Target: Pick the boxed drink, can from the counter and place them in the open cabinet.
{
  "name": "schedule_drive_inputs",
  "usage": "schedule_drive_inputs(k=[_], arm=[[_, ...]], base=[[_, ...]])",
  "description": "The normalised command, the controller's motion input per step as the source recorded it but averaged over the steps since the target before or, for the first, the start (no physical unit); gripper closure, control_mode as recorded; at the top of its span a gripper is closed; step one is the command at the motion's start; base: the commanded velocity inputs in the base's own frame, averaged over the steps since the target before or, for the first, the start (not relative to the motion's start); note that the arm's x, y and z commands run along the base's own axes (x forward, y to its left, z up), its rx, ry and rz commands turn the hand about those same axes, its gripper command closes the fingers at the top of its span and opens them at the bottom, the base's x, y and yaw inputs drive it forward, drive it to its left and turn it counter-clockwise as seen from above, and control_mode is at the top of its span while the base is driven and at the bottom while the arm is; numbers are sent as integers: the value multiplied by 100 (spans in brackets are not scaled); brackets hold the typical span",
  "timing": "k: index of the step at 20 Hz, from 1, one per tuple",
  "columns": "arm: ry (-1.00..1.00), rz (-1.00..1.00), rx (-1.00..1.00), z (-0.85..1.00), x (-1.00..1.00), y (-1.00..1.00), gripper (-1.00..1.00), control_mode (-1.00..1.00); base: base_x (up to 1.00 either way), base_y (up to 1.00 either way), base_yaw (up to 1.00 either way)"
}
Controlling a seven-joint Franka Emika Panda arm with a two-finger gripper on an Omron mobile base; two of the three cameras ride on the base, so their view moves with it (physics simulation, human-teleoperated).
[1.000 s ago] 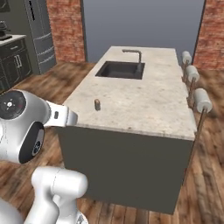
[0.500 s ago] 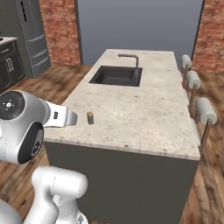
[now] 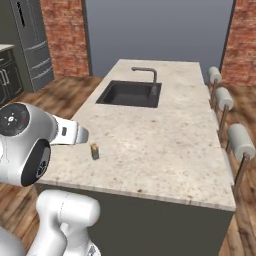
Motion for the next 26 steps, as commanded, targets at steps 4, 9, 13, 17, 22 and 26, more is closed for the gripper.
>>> schedule_drive_inputs(k=[4, 9, 13, 17, 22, 26], arm=[[0, 0, 0, 0, 0, 0, -100, 100], [0, 0, 0, 0, 0, 0, -100, -100], [0, 16, 0, -13, 0, -5, -100, -100], [2, 28, 0, -48, 0, -7, -100, -100], [1, 36, -1, -76, 0, -3, -100, -100], [0, 31, -4, -72, 17, 8, -100, -100]], base=[[40, 1, 0], [9, 0, 0], [0, 0, 0], [0, 0, 0], [0, 0, 0], [0, 0, 0]])
